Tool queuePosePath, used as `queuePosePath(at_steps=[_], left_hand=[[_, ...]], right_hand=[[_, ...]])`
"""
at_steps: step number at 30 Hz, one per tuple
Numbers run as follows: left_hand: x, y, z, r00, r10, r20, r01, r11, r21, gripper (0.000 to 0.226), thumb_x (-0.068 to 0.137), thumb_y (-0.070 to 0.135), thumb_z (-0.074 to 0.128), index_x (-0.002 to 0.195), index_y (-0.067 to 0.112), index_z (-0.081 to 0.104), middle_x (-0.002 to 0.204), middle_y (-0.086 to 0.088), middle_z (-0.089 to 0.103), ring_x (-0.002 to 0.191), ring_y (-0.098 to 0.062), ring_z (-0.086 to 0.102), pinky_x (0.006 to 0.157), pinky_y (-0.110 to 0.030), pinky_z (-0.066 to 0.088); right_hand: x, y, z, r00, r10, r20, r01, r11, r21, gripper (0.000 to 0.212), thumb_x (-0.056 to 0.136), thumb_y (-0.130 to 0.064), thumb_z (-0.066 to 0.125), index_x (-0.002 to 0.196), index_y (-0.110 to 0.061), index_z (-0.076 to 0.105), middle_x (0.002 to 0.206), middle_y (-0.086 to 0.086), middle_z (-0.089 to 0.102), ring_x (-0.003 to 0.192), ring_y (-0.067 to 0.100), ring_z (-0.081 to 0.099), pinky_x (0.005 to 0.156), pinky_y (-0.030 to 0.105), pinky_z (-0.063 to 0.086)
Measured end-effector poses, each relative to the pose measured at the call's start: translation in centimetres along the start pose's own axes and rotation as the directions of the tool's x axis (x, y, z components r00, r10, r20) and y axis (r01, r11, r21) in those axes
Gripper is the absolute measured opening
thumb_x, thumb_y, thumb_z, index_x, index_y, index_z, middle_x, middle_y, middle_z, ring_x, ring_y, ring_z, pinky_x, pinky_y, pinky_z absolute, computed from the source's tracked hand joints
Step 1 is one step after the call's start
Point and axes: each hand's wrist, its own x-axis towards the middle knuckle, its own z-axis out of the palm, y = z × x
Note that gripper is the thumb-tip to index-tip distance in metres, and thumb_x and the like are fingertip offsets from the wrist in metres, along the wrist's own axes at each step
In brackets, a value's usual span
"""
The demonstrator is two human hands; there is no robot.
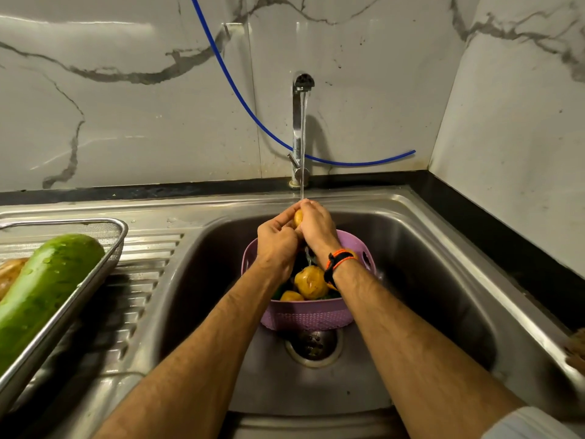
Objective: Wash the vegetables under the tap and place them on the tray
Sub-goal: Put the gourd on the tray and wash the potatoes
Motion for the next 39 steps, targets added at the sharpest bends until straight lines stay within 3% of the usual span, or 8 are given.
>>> queuePosePath(at_steps=[4, 9, 12, 17, 23, 27, 31, 39], left_hand=[[0.2, -0.1, 0.1, 0.994, 0.049, -0.098, -0.048, 0.999, 0.009, 0.039, 0.094, -0.013, 0.05, 0.126, 0.005, 0.064, 0.116, -0.015, 0.069, 0.102, -0.02, 0.068, 0.093, -0.037, 0.057], [0.0, 0.2, -0.2, 0.999, 0.038, 0.005, -0.039, 0.999, 0.018, 0.046, 0.094, -0.016, 0.045, 0.131, 0.006, 0.061, 0.121, -0.015, 0.068, 0.114, -0.027, 0.065, 0.096, -0.045, 0.056], [0.3, 0.1, 0.3, 0.994, 0.09, -0.059, -0.086, 0.994, 0.068, 0.042, 0.094, -0.012, 0.05, 0.13, 0.006, 0.062, 0.12, -0.014, 0.069, 0.113, -0.025, 0.066, 0.098, -0.046, 0.054], [-0.1, 0.1, -0.1, 0.999, 0.002, 0.042, -0.002, 1.0, 0.014, 0.045, 0.095, -0.013, 0.048, 0.134, 0.006, 0.059, 0.122, -0.017, 0.067, 0.114, -0.029, 0.065, 0.097, -0.047, 0.055], [0.5, 0.1, 0.0, 0.994, 0.033, -0.1, -0.035, 0.999, -0.013, 0.043, 0.095, -0.013, 0.048, 0.129, 0.007, 0.063, 0.119, -0.016, 0.069, 0.109, -0.023, 0.067, 0.094, -0.04, 0.057], [-0.5, 0.7, -0.4, 0.998, -0.028, 0.061, 0.034, 0.995, -0.093, 0.042, 0.095, -0.015, 0.046, 0.13, 0.003, 0.06, 0.107, -0.014, 0.07, 0.098, -0.025, 0.068, 0.083, -0.036, 0.06], [0.1, 0.5, 0.3, 0.997, 0.0, -0.078, -0.006, 0.997, -0.076, 0.039, 0.094, -0.015, 0.047, 0.124, 0.003, 0.065, 0.112, -0.017, 0.07, 0.102, -0.024, 0.068, 0.081, -0.032, 0.061], [-0.2, 0.9, 0.0, 1.0, -0.01, -0.029, 0.008, 0.998, -0.066, 0.036, 0.097, -0.011, 0.046, 0.125, 0.004, 0.064, 0.112, -0.018, 0.07, 0.098, -0.024, 0.069, 0.078, -0.033, 0.062]], right_hand=[[-0.5, 0.0, 1.1, 0.994, -0.088, -0.059, 0.085, 0.996, -0.039, 0.032, 0.105, -0.026, 0.035, 0.121, -0.015, 0.062, 0.121, 0.007, 0.058, 0.11, 0.022, 0.054, 0.09, 0.029, 0.04], [-0.1, -0.7, 0.5, 0.999, 0.023, -0.029, -0.018, 0.988, 0.156, 0.024, 0.1, -0.028, 0.047, 0.088, -0.021, 0.067, 0.11, 0.01, 0.061, 0.106, 0.028, 0.058, 0.096, 0.045, 0.051], [-0.6, -0.1, 0.8, 0.998, -0.059, -0.002, 0.059, 0.983, 0.171, 0.026, 0.104, -0.027, 0.04, 0.116, -0.02, 0.062, 0.115, 0.002, 0.055, 0.107, 0.019, 0.054, 0.098, 0.039, 0.048], [0.1, -1.0, -0.4, 0.995, 0.099, -0.008, -0.097, 0.982, 0.165, 0.018, 0.09, -0.029, 0.058, 0.087, -0.014, 0.069, 0.099, 0.01, 0.066, 0.101, 0.03, 0.062, 0.092, 0.047, 0.053], [-0.4, -0.5, 1.4, 0.998, -0.056, -0.028, 0.059, 0.993, 0.106, 0.025, 0.102, -0.025, 0.044, 0.113, -0.018, 0.065, 0.114, 0.003, 0.061, 0.105, 0.018, 0.055, 0.096, 0.035, 0.046], [0.2, -0.8, 0.2, 0.997, 0.065, -0.037, -0.057, 0.981, 0.187, 0.017, 0.09, -0.025, 0.059, 0.079, -0.021, 0.072, 0.089, 0.005, 0.066, 0.096, 0.028, 0.062, 0.088, 0.043, 0.054], [-0.1, -0.2, 1.2, 0.996, -0.081, -0.04, 0.085, 0.989, 0.117, 0.024, 0.101, -0.026, 0.045, 0.107, -0.016, 0.067, 0.111, 0.007, 0.064, 0.105, 0.022, 0.058, 0.096, 0.04, 0.049], [0.6, -0.2, 0.5, 0.999, -0.031, 0.028, 0.027, 0.989, 0.143, 0.018, 0.097, -0.026, 0.052, 0.093, -0.018, 0.068, 0.096, 0.001, 0.063, 0.096, 0.021, 0.06, 0.088, 0.039, 0.052]])
